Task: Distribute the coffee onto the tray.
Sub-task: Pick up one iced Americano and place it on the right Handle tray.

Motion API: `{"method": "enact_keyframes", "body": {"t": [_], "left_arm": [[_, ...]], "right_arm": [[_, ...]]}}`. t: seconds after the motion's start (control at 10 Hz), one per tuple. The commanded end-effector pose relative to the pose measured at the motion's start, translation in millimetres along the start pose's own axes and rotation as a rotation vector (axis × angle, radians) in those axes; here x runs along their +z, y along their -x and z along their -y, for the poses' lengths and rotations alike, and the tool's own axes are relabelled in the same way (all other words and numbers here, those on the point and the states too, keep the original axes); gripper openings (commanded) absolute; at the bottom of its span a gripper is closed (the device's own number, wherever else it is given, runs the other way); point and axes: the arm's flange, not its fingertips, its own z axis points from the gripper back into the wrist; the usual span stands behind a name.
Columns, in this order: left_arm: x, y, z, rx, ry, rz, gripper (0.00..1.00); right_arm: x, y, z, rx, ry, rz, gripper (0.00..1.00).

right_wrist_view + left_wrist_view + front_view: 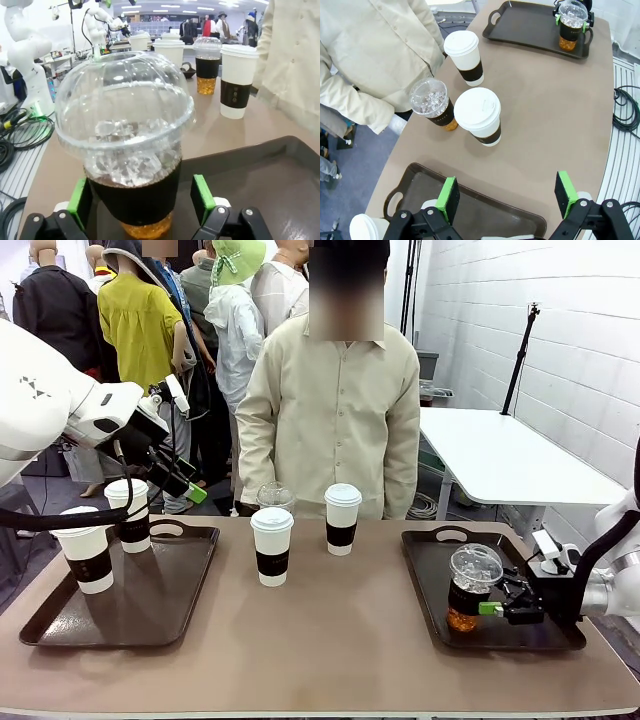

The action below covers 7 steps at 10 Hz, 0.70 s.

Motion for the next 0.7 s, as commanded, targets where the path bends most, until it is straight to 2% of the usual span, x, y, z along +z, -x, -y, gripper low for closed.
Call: {"method": "enact_keyframes", "body": {"t": [0.0,0.6], "left_arm": [[-0.3,2.4,-3.4,-0.012,0.015,0.016,1.0],[-0.3,2.4,-3.4,-0.012,0.015,0.016,1.0]], "right_arm": [[11.8,-7.3,-9.0,-0.027,0.003,-0.012,1.0],[48.7,-3.6,-33.8,-0.065,0.06,-0.036,1.0]]}}
